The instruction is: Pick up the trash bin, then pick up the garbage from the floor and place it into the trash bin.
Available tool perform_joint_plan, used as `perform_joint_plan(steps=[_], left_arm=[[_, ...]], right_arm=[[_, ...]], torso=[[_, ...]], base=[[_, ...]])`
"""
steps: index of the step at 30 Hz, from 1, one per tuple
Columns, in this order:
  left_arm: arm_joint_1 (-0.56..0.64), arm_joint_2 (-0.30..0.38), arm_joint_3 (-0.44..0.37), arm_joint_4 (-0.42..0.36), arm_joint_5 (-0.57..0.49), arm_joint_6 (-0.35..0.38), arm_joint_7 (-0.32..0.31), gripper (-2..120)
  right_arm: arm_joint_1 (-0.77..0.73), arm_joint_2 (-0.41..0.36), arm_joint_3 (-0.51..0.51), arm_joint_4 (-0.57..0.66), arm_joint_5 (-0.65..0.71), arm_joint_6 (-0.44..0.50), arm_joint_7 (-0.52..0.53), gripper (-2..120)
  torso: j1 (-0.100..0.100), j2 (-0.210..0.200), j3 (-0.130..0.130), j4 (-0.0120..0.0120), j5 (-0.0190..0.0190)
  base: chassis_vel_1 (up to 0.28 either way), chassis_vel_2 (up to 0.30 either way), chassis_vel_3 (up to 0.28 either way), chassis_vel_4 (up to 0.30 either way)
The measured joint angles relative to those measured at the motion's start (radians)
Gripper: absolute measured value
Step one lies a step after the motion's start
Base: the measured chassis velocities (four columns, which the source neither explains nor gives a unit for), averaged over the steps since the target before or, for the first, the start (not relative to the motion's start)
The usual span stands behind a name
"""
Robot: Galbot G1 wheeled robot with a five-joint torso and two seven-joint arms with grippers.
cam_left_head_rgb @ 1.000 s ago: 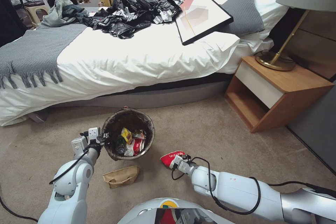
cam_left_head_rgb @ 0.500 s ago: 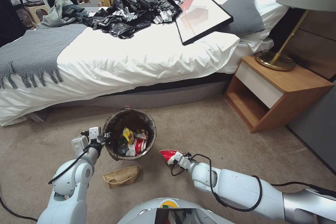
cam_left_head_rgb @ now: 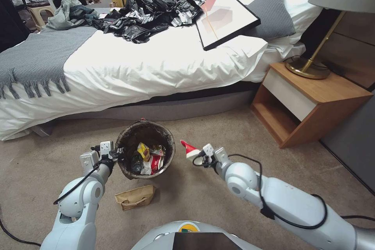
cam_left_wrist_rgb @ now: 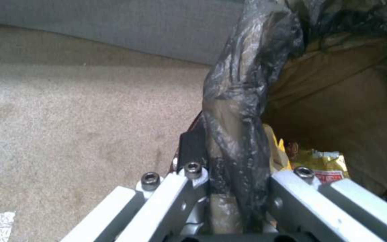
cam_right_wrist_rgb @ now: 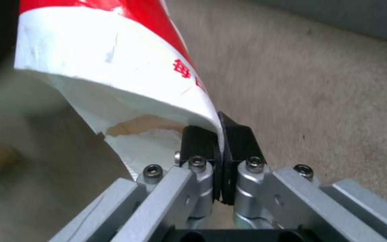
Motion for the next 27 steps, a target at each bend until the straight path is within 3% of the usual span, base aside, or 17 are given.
perform_joint_plan(steps=[4,9,12,13,15,16,19,20,25,27], left_arm=[[-0.001,0.002,0.001,0.0,0.0,0.001,0.0,0],[0.0,0.005,0.005,0.002,0.0,0.002,-0.001,0],[0.003,0.01,0.006,0.001,-0.016,0.011,0.002,0],[0.003,0.01,0.006,0.001,-0.016,0.011,0.002,0],[0.003,0.013,0.006,-0.002,-0.048,0.019,0.0,0],[0.002,0.014,0.006,-0.003,-0.055,0.019,-0.002,0],[0.002,0.014,0.008,-0.005,-0.059,0.019,-0.004,0],[0.001,0.014,0.012,-0.009,-0.06,0.019,-0.008,0],[0.0,0.013,0.014,-0.009,-0.052,0.02,-0.009,0],[0.0,0.014,0.015,-0.007,-0.045,0.02,-0.008,0]], right_arm=[[-0.052,-0.026,0.122,0.11,0.115,-0.001,0.052,0],[-0.171,-0.029,0.387,0.291,0.333,-0.036,0.178,0],[-0.225,0.02,0.643,0.398,0.603,-0.045,0.285,0],[-0.225,0.02,0.643,0.398,0.603,-0.045,0.285,0],[-0.186,0.035,0.759,0.479,0.931,-0.026,0.387,0],[-0.154,0.038,0.782,0.509,1.035,-0.006,0.415,0],[-0.108,0.041,0.798,0.541,1.141,0.025,0.431,0],[-0.012,0.05,0.803,0.593,1.287,0.062,0.45,0],[0.118,0.049,0.746,0.631,1.385,0.073,0.441,0],[0.189,0.039,0.666,0.623,1.411,0.059,0.421,0]], torso=[[0.0,0.0,0.0,0.0001,-0.0001],[0.0,0.0,0.0,0.0,-0.0001],[0.0,0.0,0.0,0.0,0.0002],[0.0,0.0,0.0,0.0,0.0002],[0.0,0.0,0.0,-0.0002,-0.0001],[0.0,0.0,0.0,0.0,0.0],[0.0,0.0,0.0,-0.0001,0.0],[0.0,0.0,0.0,0.0001,-0.0002],[0.0,0.0,0.0,0.0002,-0.0002],[0.0,0.0,0.0,0.0002,-0.0003]], base=[[0.0,0.0,0.0,0.0],[0.0,0.0,0.0,0.0],[0.0,0.0,0.0,0.0],[0.0,0.0,0.0,0.0],[0.0,0.0,0.0,0.0],[0.0,0.0,0.0,0.0],[0.0,0.0,0.0,0.0],[0.0,0.0,0.0,0.0],[0.0,0.0,0.0,0.0],[0.0,0.0,0.0,0.0]])
